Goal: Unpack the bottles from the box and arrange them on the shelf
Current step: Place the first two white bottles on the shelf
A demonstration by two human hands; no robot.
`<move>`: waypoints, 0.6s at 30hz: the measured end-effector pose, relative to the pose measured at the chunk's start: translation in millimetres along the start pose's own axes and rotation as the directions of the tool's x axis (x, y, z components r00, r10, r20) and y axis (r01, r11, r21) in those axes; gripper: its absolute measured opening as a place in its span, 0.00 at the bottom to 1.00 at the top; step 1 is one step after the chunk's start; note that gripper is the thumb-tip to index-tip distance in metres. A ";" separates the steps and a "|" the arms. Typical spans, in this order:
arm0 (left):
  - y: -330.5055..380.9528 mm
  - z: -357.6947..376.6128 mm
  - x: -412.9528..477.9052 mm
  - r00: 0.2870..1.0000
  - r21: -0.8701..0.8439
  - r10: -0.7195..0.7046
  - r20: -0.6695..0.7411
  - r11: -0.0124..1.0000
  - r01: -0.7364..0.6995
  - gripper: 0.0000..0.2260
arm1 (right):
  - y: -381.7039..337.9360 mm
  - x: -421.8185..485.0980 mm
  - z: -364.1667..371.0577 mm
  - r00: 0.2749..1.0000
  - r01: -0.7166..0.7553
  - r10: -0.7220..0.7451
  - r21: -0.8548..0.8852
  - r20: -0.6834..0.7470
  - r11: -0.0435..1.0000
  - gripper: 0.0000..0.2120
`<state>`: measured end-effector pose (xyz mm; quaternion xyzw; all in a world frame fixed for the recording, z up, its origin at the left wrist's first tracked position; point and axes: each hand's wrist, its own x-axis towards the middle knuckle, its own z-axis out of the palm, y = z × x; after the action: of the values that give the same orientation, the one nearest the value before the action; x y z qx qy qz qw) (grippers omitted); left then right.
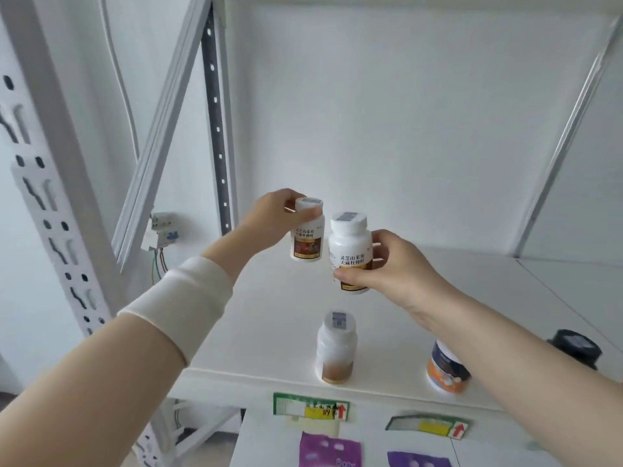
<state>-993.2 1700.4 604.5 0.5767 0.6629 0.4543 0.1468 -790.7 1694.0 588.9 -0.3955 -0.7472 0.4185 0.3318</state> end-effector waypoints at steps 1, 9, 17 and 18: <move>-10.2 4.4 18.0 1.000 -0.029 -0.009 0.022 1.000 0.010 0.16 | 4.2 15.7 2.7 1.000 -0.024 0.023 -0.021 -0.002 0.999 0.23; -77.1 63.9 124.8 0.978 -0.126 -0.046 0.204 0.989 0.073 0.11 | 53.4 118.2 18.1 0.971 -0.229 0.238 -0.173 0.031 0.958 0.33; -96.8 107.6 167.7 0.960 -0.151 -0.040 0.278 0.985 0.084 0.14 | 92.4 170.2 24.8 0.952 -0.306 0.305 -0.179 -0.037 0.935 0.33; -98.2 111.9 170.2 0.957 -0.149 -0.042 0.288 0.985 0.088 0.14 | 95.5 173.7 25.7 0.951 -0.308 0.306 -0.183 -0.040 0.934 0.33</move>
<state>-1024.4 1909.4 523.9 0.5999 0.6150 0.4137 0.3012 -863.1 1867.8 521.7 -0.5391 -0.7103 0.3911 0.2279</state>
